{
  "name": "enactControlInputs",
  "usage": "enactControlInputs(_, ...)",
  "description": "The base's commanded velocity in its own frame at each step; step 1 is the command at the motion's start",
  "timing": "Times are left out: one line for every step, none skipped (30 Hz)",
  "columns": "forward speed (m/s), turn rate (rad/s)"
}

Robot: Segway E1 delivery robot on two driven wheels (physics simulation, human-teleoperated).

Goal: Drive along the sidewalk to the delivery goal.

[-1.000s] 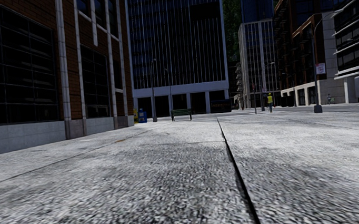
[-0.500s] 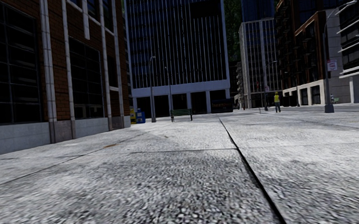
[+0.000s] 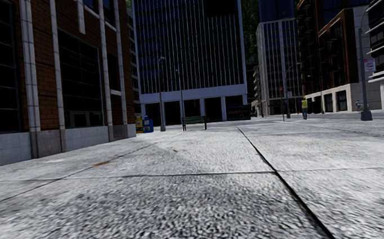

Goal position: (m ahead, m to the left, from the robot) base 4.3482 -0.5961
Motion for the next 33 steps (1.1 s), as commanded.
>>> enactControlInputs(2.0, 0.0)
enactControlInputs(2.0, 0.0)
enactControlInputs(2.0, 0.0)
enactControlInputs(2.0, 0.0)
enactControlInputs(2.0, 0.0)
enactControlInputs(2.0, 0.0)
enactControlInputs(2.0, 0.0)
enactControlInputs(2.0, 0.0)
enactControlInputs(2.0, 0.0)
enactControlInputs(2.0, 0.0)
enactControlInputs(2.0, 0.0)
enactControlInputs(2.0, 0.0)
enactControlInputs(2.0, 0.0)
enactControlInputs(2.0, 0.0)
enactControlInputs(2.0, 0.0)
enactControlInputs(2.0, 0.0)
enactControlInputs(2.0, 0.0)
enactControlInputs(2.0, 0.0)
enactControlInputs(2.0, 0.0)
enactControlInputs(2.0, -0.06)
enactControlInputs(2.0, -0.06)
enactControlInputs(2.0, -0.26)
enactControlInputs(2.0, -0.47)
enactControlInputs(2.0, -0.55)
enactControlInputs(2.0, -0.55)
enactControlInputs(2.0, -0.56)
enactControlInputs(2.0, -0.49)
enactControlInputs(2.0, -0.04)
enactControlInputs(2.0, -0.04)
enactControlInputs(2.0, 0.0)
enactControlInputs(2.0, 0.0)
enactControlInputs(2.0, 0.0)
enactControlInputs(2.0, 0.0)
